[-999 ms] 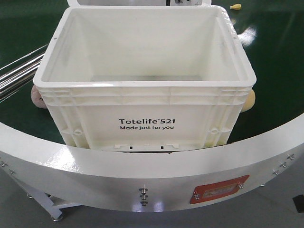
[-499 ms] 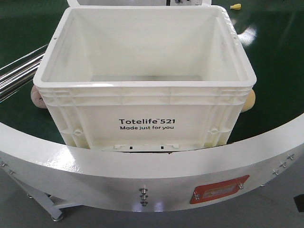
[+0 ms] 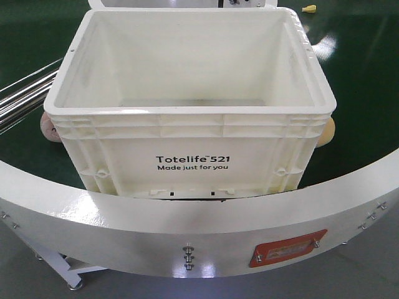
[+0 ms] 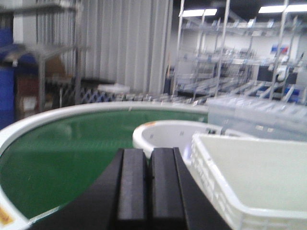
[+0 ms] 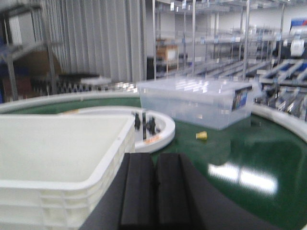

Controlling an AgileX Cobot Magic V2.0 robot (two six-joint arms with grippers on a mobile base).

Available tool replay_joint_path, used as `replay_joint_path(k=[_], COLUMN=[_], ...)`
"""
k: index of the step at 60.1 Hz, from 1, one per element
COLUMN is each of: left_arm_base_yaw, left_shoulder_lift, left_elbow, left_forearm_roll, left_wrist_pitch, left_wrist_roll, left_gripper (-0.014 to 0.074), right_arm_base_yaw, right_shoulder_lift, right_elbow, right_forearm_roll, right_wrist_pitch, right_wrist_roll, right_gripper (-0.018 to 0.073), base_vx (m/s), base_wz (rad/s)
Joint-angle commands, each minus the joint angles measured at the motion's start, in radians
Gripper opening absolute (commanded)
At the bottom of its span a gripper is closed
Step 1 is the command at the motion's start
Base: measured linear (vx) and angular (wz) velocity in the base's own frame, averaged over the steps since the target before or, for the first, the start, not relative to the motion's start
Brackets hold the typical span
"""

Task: Place moving items into box and shelve

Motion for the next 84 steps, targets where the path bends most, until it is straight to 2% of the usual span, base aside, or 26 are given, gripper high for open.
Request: replay_joint_path(k=[1, 16, 34, 42, 53, 62, 67, 73, 79, 84], left_arm_base_yaw=[-0.001, -0.001, -0.001, -0.001, -0.001, -0.001, -0.001, -0.001, -0.001, -0.015], left_shoulder_lift=[0.099, 0.258, 0.372, 0.381, 0.381, 0.382, 0.382, 0.382, 0.382, 0.382], left_elbow=[-0.108, -0.13, -0.13, -0.13, -0.13, -0.13, -0.13, -0.13, -0.13, -0.13], left_forearm_roll=[0.004, 0.004, 0.009, 0.049, 0.054, 0.052, 0.052, 0.05, -0.012, -0.062], left_wrist_pitch=[0.073, 0.262, 0.361, 0.383, 0.381, 0.376, 0.376, 0.374, 0.374, 0.377], left_wrist_roll=[-0.006, -0.006, -0.006, 0.067, 0.063, 0.06, 0.061, 0.061, 0.074, 0.131], left_gripper=[-0.0013, -0.0013, -0.0013, -0.0013, -0.0013, 0.0008, 0.007, 0.0204, 0.0377, 0.0519], right_arm_base_yaw=[-0.002, -0.002, -0.002, -0.002, -0.002, -0.002, -0.002, -0.002, -0.002, -0.006], right_shoulder_lift=[0.099, 0.327, 0.498, 0.542, 0.578, 0.59, 0.596, 0.614, 0.649, 0.686], right_elbow=[-0.086, -0.101, -0.101, -0.101, -0.101, -0.101, -0.101, -0.101, -0.103, -0.108], right_forearm_roll=[0.0, 0.008, 0.0, 0.0, -0.007, 0.0, 0.0, 0.0, -0.008, -0.031], right_wrist_pitch=[0.018, 0.146, 0.215, 0.215, 0.205, 0.188, 0.176, 0.165, 0.167, 0.151], right_wrist_roll=[-0.014, -0.01, -0.007, 0.03, 0.048, 0.048, 0.057, 0.098, 0.126, 0.157], right_gripper=[-0.0015, -0.0015, -0.001, 0.0017, 0.0137, 0.0337, 0.0471, 0.0594, 0.0665, 0.068], base_vx=[0.0, 0.0, 0.0, 0.0, 0.0, 0.0, 0.0, 0.0, 0.0, 0.0], base_wz=[0.0, 0.0, 0.0, 0.0, 0.0, 0.0, 0.0, 0.0, 0.0, 0.0])
